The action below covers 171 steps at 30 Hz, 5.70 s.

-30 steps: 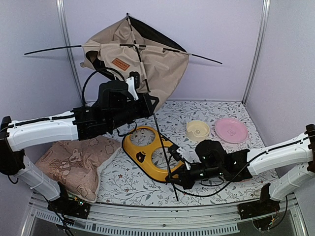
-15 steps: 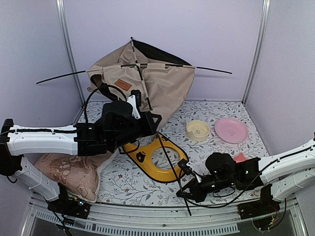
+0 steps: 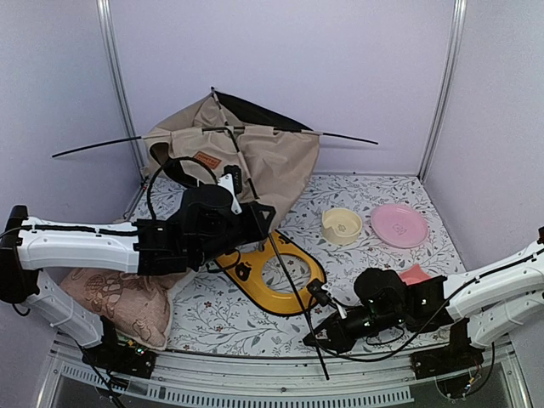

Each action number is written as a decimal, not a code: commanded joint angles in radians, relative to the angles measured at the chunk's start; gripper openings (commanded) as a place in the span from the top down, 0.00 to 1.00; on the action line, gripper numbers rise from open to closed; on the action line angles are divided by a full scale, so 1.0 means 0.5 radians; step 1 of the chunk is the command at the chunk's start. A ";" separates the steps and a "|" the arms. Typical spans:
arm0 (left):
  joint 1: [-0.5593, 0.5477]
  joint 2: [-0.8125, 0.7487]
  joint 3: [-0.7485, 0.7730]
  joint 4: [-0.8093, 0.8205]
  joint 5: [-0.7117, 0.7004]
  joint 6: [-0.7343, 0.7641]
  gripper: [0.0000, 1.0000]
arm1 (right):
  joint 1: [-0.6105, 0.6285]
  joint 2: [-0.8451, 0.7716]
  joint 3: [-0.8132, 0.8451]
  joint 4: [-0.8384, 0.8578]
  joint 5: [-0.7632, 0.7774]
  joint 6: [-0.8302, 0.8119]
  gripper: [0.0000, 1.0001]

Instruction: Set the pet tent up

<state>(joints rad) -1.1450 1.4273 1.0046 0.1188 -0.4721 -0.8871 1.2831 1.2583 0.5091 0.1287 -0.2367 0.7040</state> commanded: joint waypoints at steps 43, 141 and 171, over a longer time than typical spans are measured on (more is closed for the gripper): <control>0.266 -1.150 -1.030 -0.249 0.000 0.327 0.45 | -0.227 0.479 0.785 0.248 0.033 0.149 1.00; 0.449 0.370 -1.006 1.879 0.184 1.662 1.00 | -0.375 0.815 1.446 -0.167 -0.313 0.135 1.00; -0.356 -0.418 -1.348 1.028 -0.400 1.344 1.00 | -0.704 1.206 1.973 0.203 -0.508 0.183 1.00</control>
<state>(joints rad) -1.2213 1.2335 0.3519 0.7353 -0.7574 -0.1886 1.0042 1.8332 1.4048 0.1265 -0.6399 0.8261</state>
